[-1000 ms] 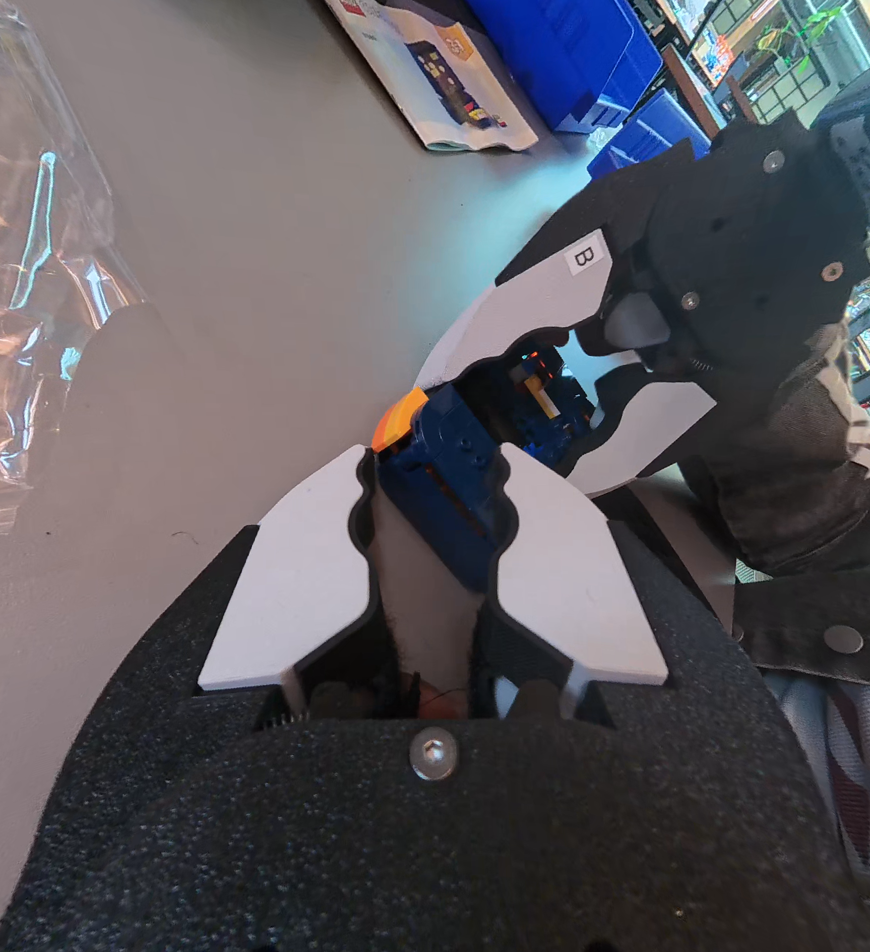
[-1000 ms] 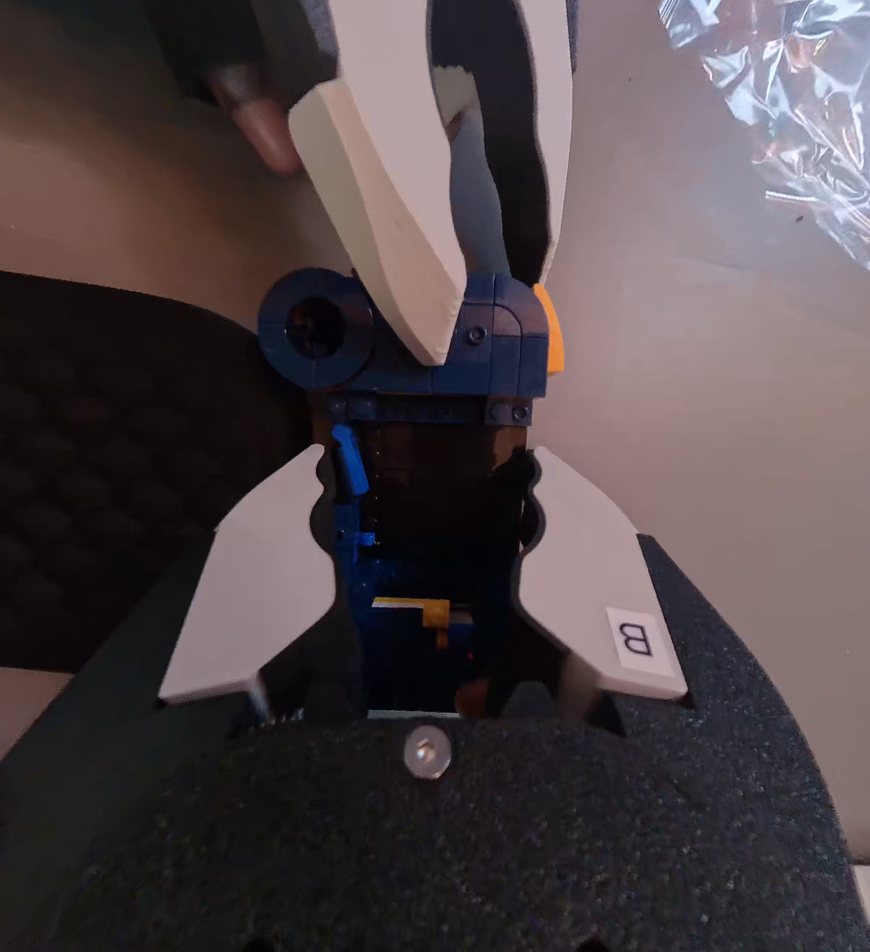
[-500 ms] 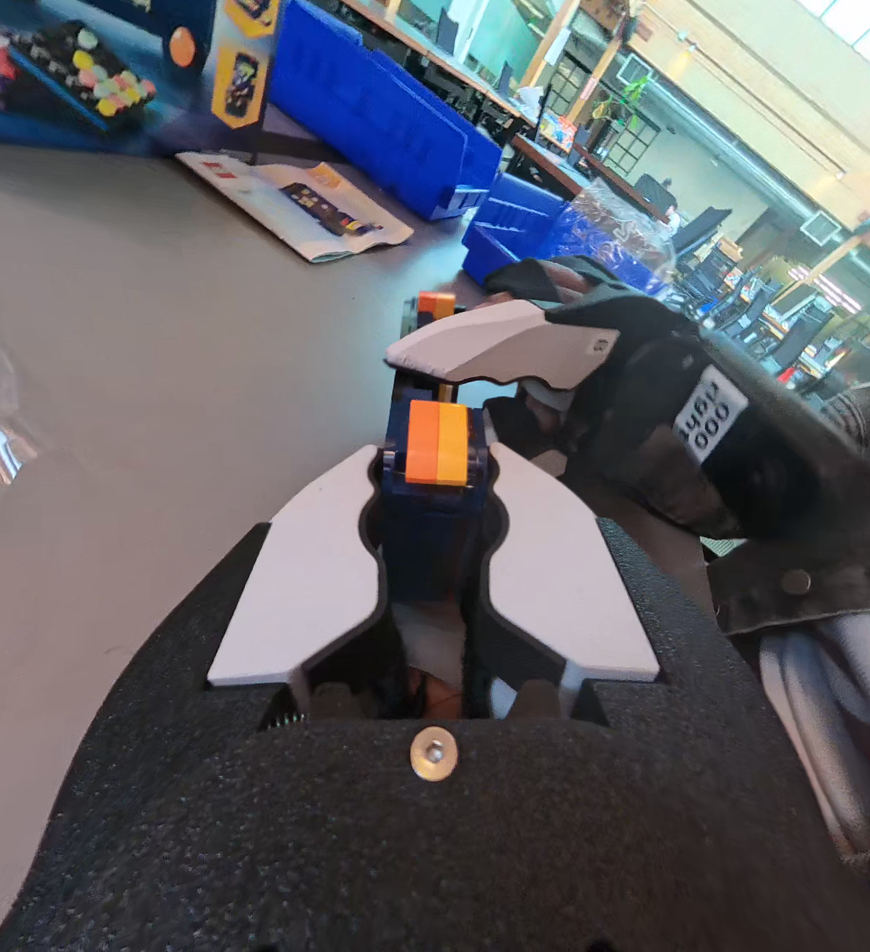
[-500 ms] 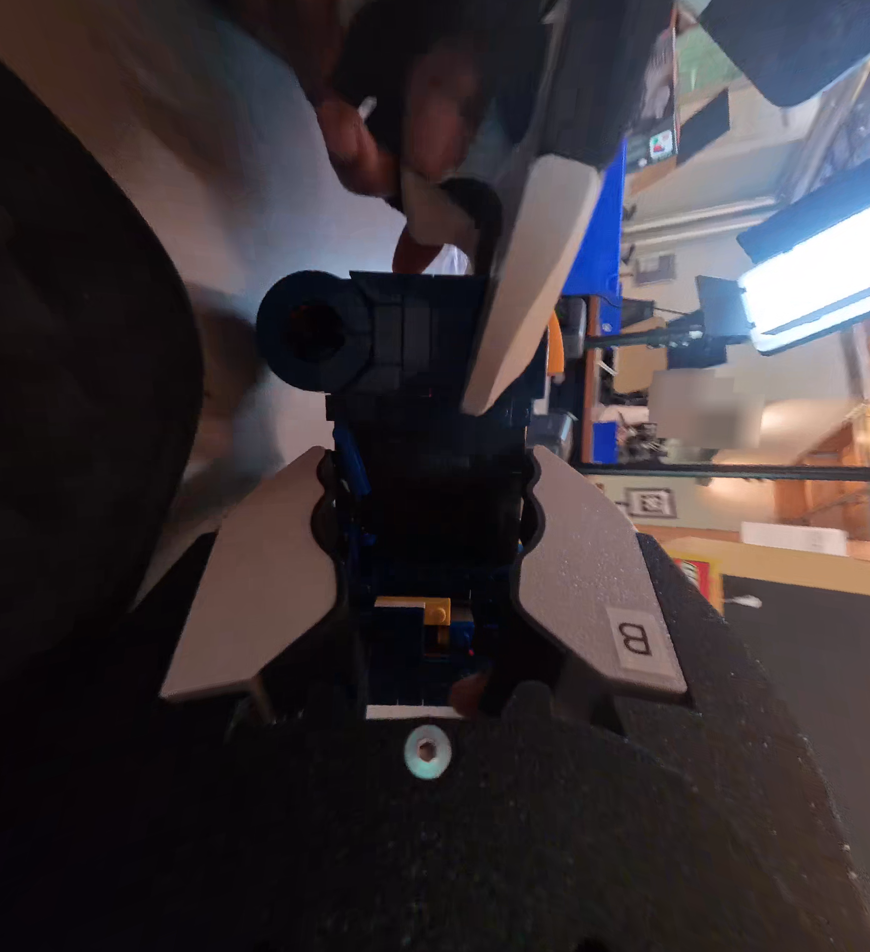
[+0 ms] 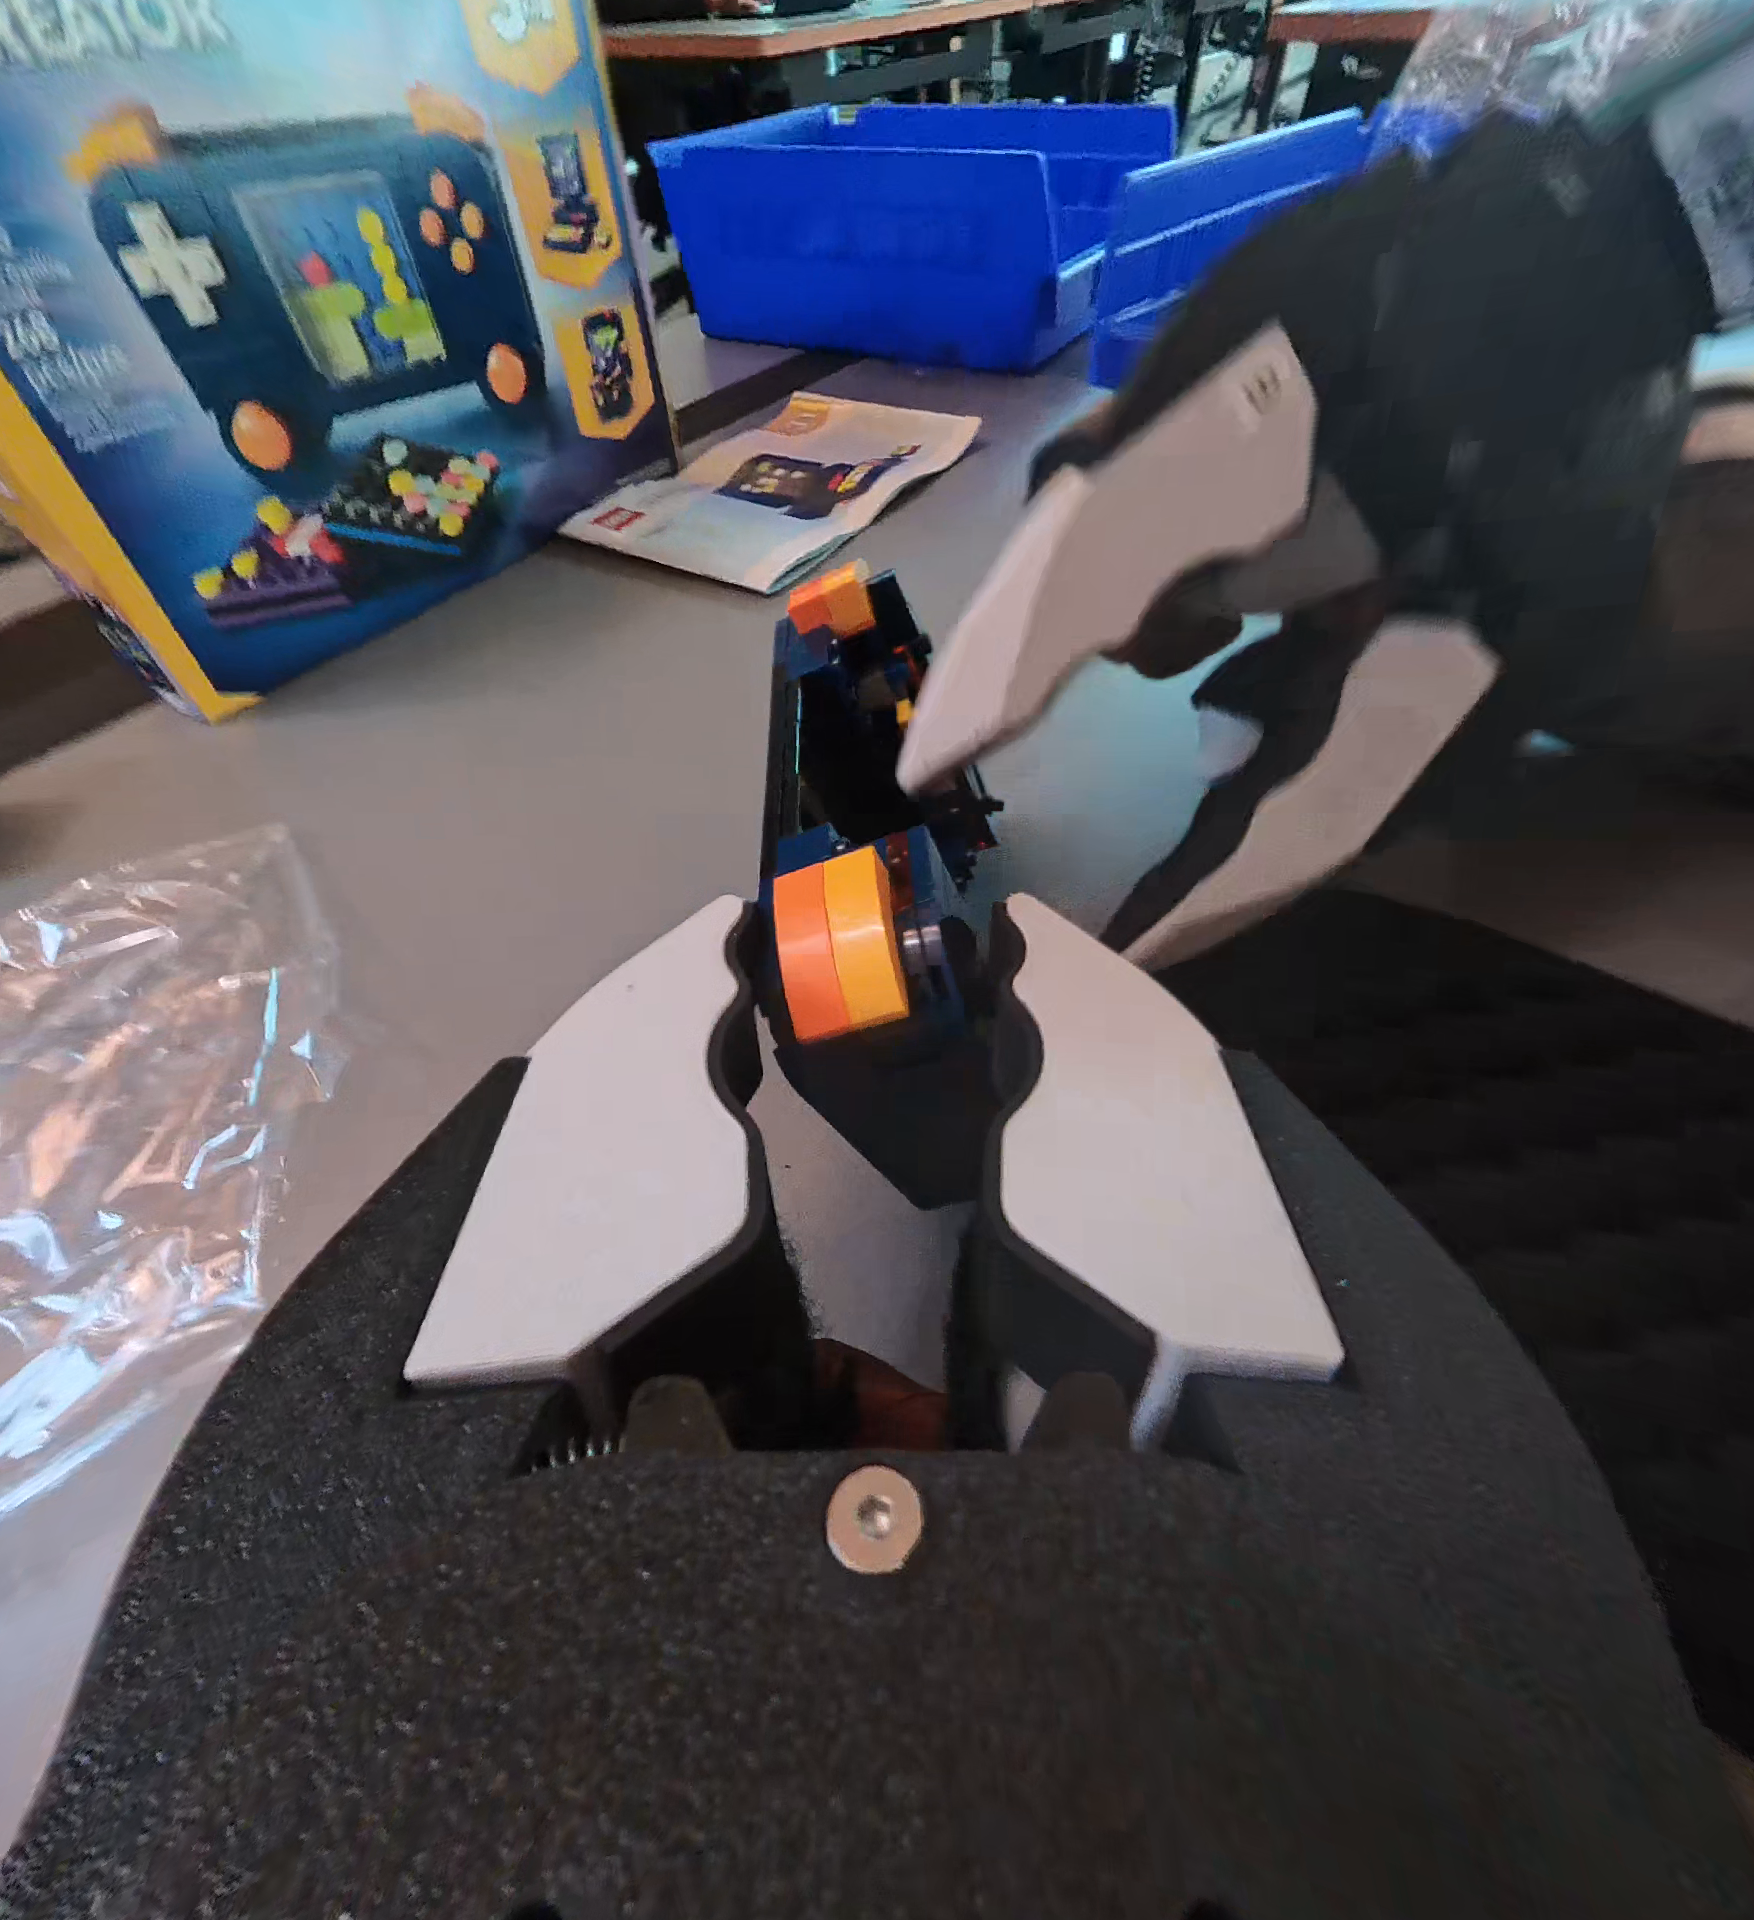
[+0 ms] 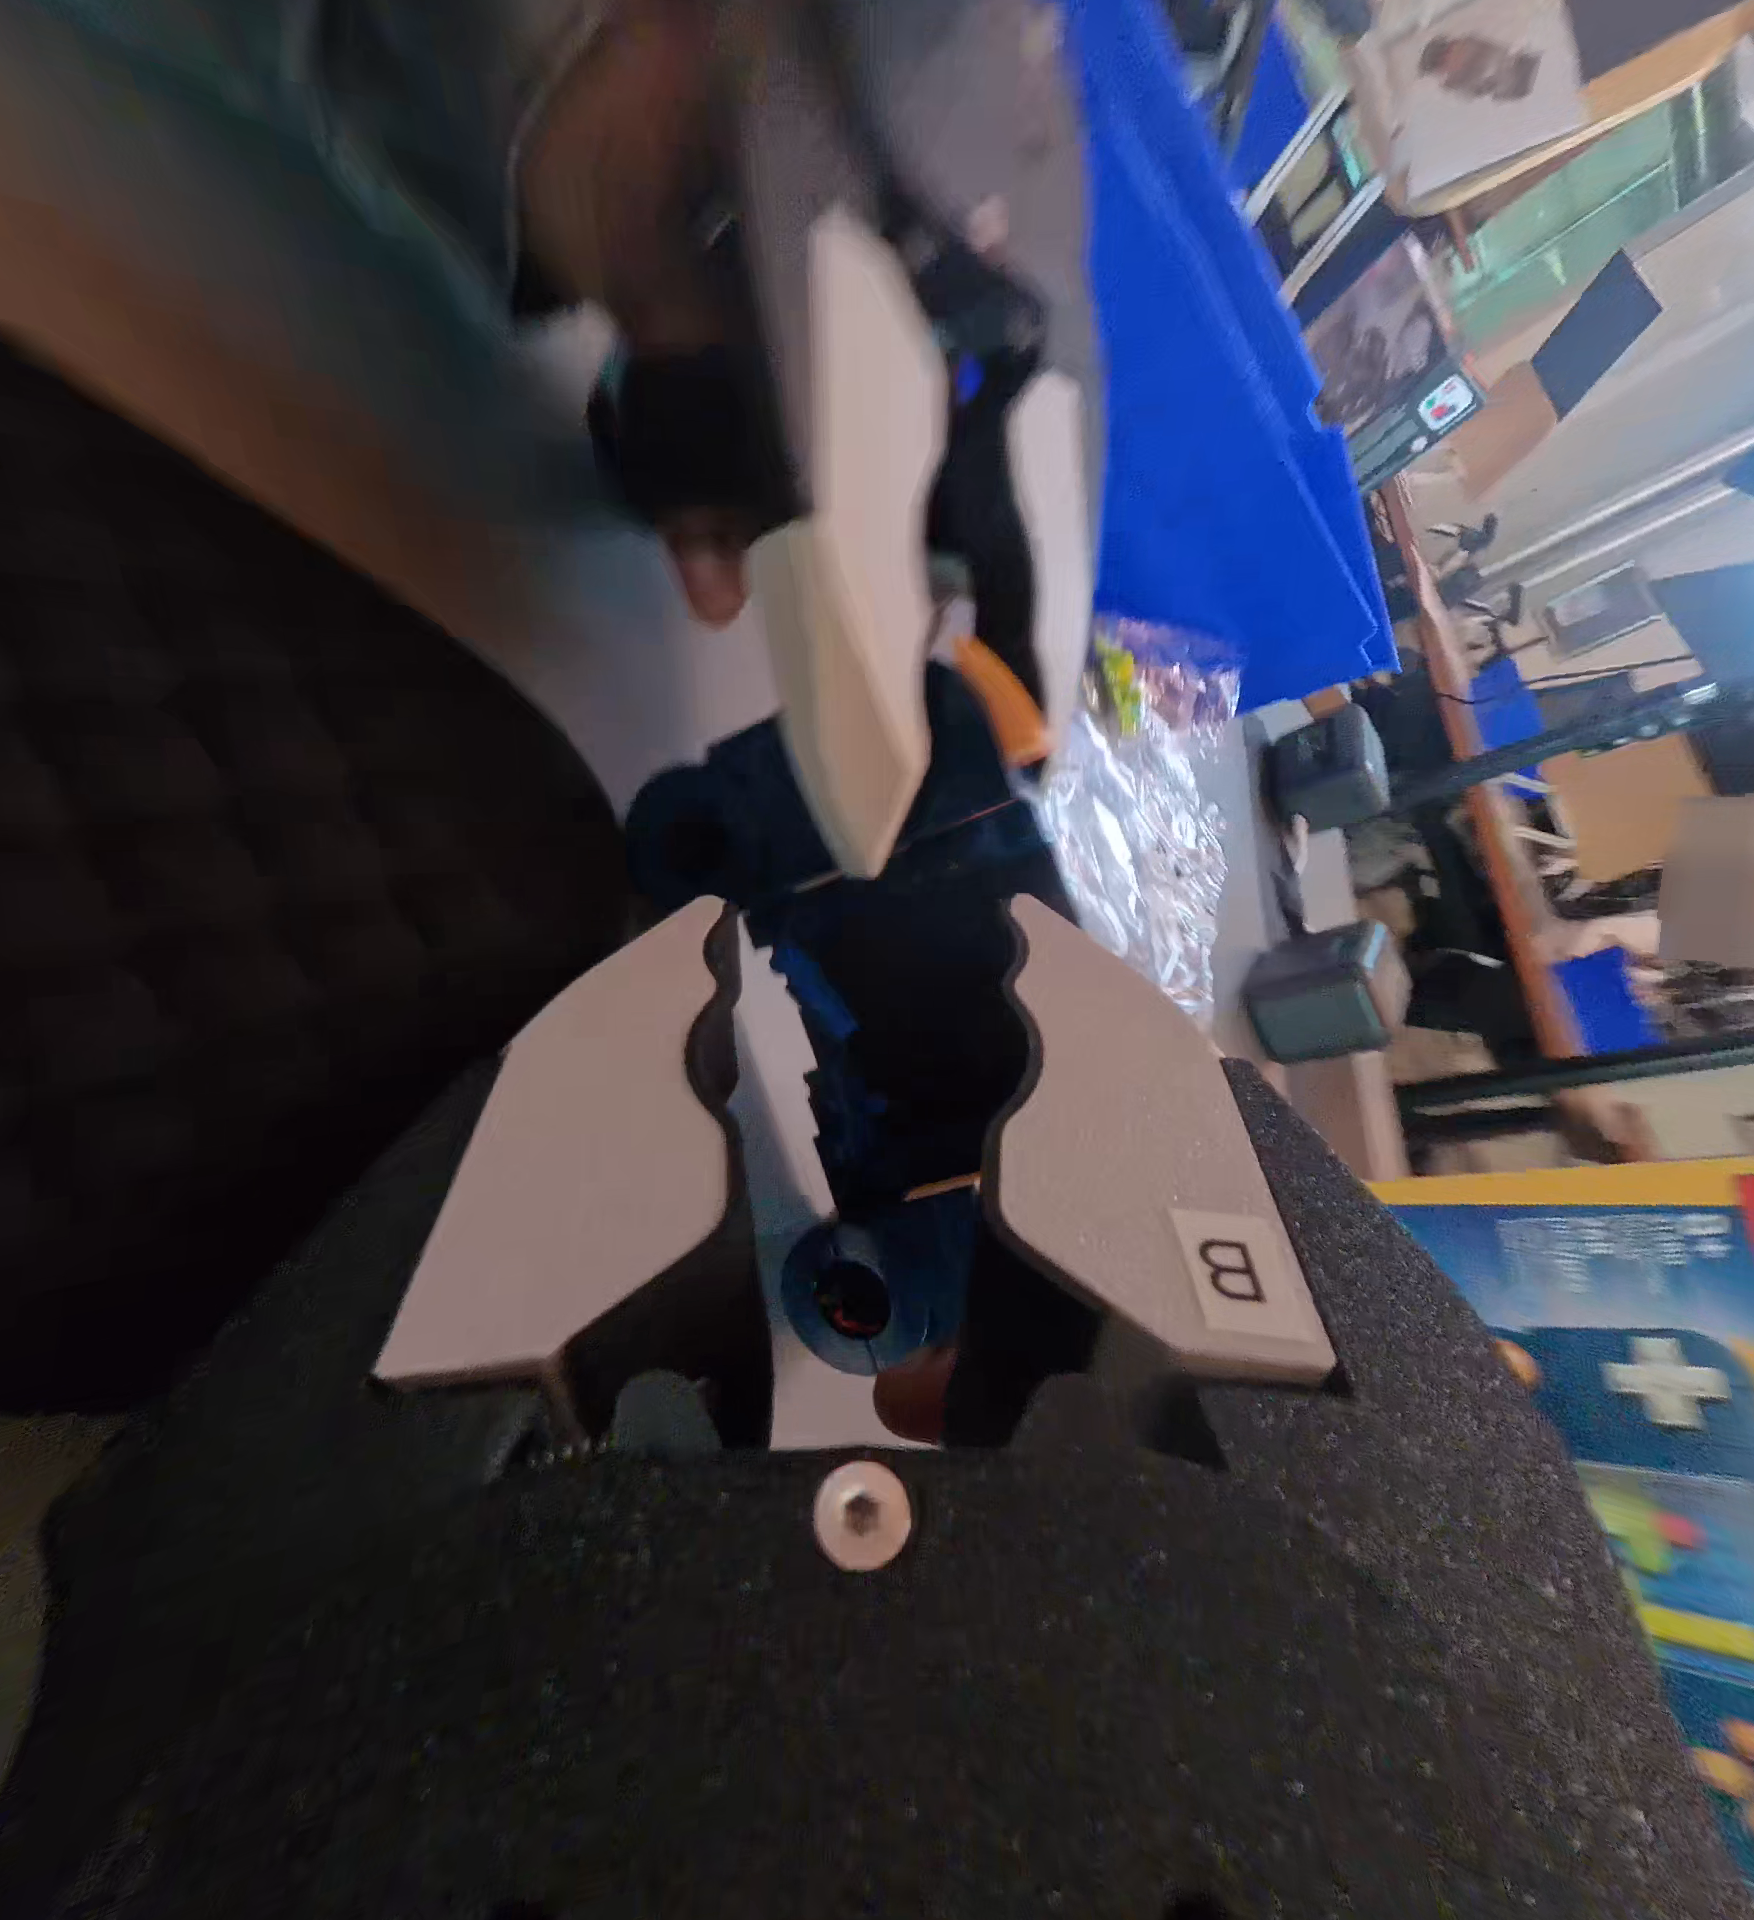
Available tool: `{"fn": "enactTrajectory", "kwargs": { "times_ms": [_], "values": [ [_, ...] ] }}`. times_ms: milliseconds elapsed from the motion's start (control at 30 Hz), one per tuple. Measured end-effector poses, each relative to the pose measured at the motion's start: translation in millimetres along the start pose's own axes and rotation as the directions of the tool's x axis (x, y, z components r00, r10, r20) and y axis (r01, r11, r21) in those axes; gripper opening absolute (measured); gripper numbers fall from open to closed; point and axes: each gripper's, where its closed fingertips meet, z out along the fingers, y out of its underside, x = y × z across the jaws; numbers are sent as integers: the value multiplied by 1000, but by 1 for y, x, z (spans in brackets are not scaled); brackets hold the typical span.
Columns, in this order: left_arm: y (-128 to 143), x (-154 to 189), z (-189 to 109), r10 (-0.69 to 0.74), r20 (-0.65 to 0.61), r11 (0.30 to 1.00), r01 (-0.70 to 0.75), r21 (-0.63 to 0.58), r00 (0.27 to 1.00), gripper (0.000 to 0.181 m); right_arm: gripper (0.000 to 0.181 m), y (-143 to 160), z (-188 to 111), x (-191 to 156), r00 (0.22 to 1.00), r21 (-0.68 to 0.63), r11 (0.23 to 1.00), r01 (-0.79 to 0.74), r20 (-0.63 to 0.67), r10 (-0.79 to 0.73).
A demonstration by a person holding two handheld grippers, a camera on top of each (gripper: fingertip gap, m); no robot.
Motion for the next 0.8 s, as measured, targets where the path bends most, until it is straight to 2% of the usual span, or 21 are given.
{"fn": "enactTrajectory", "kwargs": {
  "times_ms": [100,200,300,367,433,567,633,733,800],
  "values": [
    [-1,6,0,111,39,994,-112,14,993,41,44,-18,-17,27,972,148,962,-229,-11,233],
    [-2,8,-1,156,69,987,-157,17,985,42,44,-23,-18,38,948,141,939,-315,8,317],
    [6,10,-2,94,59,995,-93,-34,994,50,42,-30,-12,33,891,119,884,-453,76,447],
    [13,13,-3,68,54,994,-63,-87,996,37,42,-29,-8,23,846,61,846,-530,101,523],
    [16,12,-3,93,86,991,-84,-104,992,38,44,-33,-6,10,819,45,821,-570,114,562],
    [26,13,3,111,75,978,-95,-187,991,49,31,-36,-7,10,738,94,743,-663,-87,669],
    [35,15,8,110,54,963,-93,-252,992,38,31,-36,-7,9,700,100,727,-680,-209,683],
    [32,15,7,120,73,966,-99,-239,990,33,31,-31,-6,10,686,81,754,-652,-361,632],
    [22,14,5,110,135,982,-86,-170,985,32,35,-31,-5,11,696,69,777,-626,-402,595]
  ]
}}
